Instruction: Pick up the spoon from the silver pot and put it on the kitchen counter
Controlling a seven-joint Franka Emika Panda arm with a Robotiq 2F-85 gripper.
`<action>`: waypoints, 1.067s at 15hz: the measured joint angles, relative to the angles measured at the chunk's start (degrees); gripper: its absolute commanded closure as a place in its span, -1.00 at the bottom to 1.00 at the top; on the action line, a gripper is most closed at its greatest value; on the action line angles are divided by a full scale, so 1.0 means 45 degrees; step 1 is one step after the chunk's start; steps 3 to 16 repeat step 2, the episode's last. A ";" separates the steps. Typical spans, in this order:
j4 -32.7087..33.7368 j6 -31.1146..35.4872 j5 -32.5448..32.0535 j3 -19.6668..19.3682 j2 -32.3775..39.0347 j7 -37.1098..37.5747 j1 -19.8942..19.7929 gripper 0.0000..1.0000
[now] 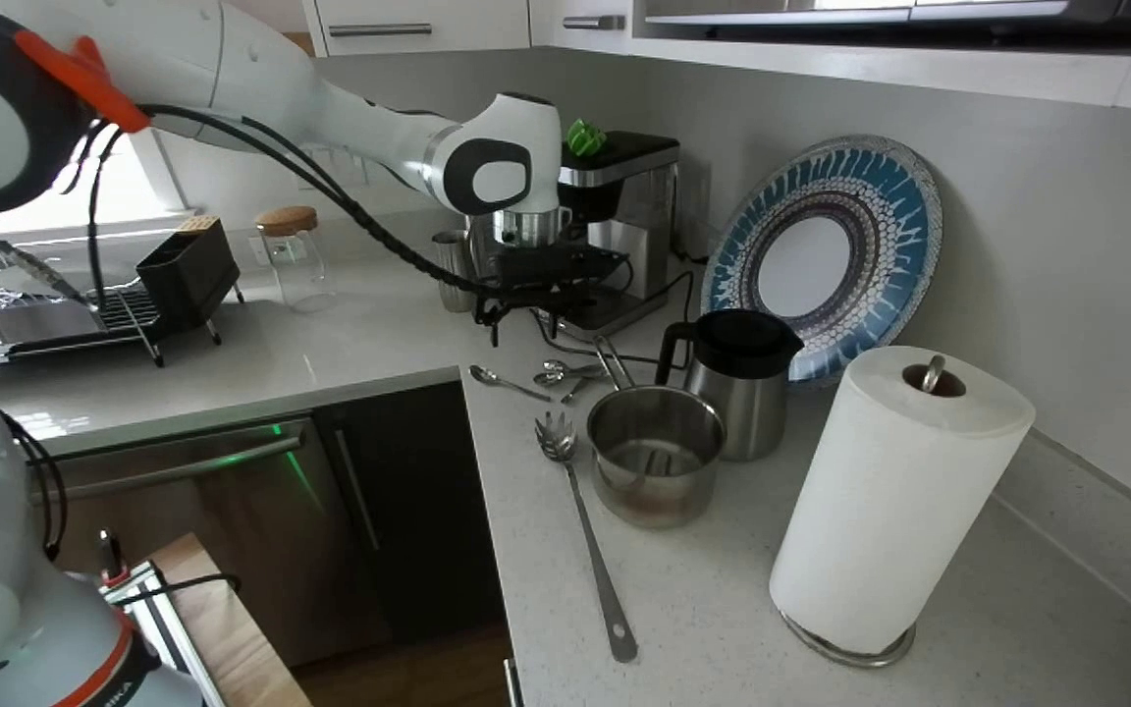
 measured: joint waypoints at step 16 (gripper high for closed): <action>-0.1050 -0.0509 0.0064 -0.0188 -0.1244 -0.0548 -0.0218 -0.98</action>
